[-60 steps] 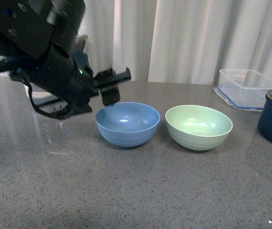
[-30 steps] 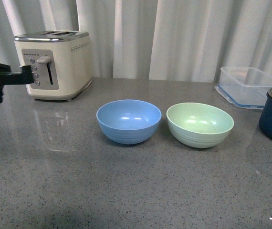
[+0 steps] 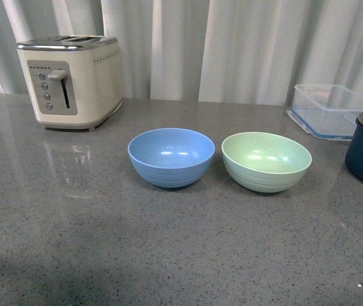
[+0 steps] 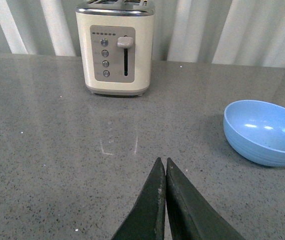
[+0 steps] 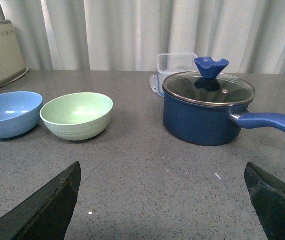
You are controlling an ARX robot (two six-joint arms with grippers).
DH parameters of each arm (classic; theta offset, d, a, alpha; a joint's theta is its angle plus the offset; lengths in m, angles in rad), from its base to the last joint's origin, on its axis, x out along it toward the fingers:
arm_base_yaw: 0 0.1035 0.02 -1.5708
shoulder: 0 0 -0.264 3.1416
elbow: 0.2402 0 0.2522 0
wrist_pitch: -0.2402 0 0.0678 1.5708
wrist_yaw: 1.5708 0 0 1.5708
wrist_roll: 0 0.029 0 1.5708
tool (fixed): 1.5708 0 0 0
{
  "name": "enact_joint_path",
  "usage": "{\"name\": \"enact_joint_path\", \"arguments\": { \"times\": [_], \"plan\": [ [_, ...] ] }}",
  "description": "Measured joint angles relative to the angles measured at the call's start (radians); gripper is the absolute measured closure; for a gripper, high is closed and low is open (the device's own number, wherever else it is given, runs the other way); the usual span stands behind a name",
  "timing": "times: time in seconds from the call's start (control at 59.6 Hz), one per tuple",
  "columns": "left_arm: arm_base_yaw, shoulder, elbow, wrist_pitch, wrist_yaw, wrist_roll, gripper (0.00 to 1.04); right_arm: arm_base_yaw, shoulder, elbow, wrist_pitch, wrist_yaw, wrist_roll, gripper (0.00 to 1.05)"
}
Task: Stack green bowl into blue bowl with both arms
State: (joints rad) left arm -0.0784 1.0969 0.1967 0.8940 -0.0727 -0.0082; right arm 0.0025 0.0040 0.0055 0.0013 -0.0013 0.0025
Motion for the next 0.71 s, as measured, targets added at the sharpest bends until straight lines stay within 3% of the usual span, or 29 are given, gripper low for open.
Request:
{"name": "enact_joint_path", "arguments": {
  "times": [0.185, 0.353, 0.453, 0.705],
  "plan": [
    [0.072, -0.114, -0.066, -0.052, 0.066, 0.000, 1.01, 0.000, 0.000, 0.000, 0.000, 0.000, 0.000, 0.10],
    [0.076, -0.226, -0.113, -0.118, 0.071, 0.000, 1.01, 0.000, 0.000, 0.000, 0.000, 0.000, 0.000, 0.10],
    [0.076, -0.239, -0.153, -0.078, 0.071, 0.001, 1.01, 0.000, 0.000, 0.000, 0.000, 0.000, 0.000, 0.10],
    [0.076, -0.409, -0.174, -0.225, 0.070, 0.001, 1.01, 0.000, 0.000, 0.000, 0.000, 0.000, 0.000, 0.10]
  ]
}}
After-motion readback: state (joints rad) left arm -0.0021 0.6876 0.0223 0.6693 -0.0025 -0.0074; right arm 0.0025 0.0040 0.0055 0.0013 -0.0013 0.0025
